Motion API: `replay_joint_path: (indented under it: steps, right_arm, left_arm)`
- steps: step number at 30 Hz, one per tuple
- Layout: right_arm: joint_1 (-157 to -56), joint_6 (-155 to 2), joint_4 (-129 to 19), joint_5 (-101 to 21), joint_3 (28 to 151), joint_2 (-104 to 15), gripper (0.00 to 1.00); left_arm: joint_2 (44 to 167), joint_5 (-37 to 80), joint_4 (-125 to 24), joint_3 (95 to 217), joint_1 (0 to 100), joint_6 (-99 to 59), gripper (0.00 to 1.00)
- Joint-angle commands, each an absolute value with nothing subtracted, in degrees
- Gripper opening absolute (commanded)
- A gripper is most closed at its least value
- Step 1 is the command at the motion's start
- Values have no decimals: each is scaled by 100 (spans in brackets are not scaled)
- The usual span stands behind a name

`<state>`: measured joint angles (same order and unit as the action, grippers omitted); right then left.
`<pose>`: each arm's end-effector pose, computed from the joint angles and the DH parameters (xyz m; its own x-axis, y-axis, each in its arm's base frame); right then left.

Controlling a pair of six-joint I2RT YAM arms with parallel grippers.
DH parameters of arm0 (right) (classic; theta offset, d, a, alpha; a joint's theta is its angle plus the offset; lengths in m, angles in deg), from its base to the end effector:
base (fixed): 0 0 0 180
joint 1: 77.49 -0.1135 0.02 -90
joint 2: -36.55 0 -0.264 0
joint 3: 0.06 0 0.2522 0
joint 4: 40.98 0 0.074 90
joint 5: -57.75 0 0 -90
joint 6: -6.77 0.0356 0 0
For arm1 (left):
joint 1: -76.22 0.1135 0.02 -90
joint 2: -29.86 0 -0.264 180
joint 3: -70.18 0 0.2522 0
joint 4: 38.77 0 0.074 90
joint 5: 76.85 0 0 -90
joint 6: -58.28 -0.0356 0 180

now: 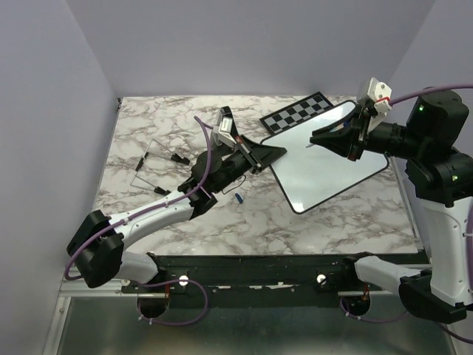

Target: Write a sentence on the whiteboard

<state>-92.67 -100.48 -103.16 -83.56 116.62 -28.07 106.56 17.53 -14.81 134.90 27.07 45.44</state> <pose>0.1439 0.0678 0.5340 0.1065 -0.1632 -0.9808 -0.9148 0.3704 -0.1609 0.2027 -0.2386 0.3408 -0.7528 -0.6157 -0.2328 0.3108 -0.0207 -0.9502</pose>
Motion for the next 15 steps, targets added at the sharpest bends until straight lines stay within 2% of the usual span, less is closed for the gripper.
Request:
replay_joint_path:
  steps: [1, 11, 15]
  right_arm:
    - [-9164, -10397, -10650, -8718, 11627, -2726, 1]
    - [-9155, -10879, -10992, -8604, 11890, -2840, 1]
    - [-9155, -10775, -10862, -9095, 11689, -2858, 0]
  left_arm:
    - [10447, 1473, -603, 13377, 2708, 4729, 0]
    - [10140, 1447, -1447, 13483, 2673, 4510, 0]
    - [10131, 1569, -1421, 13465, 2673, 4483, 0]
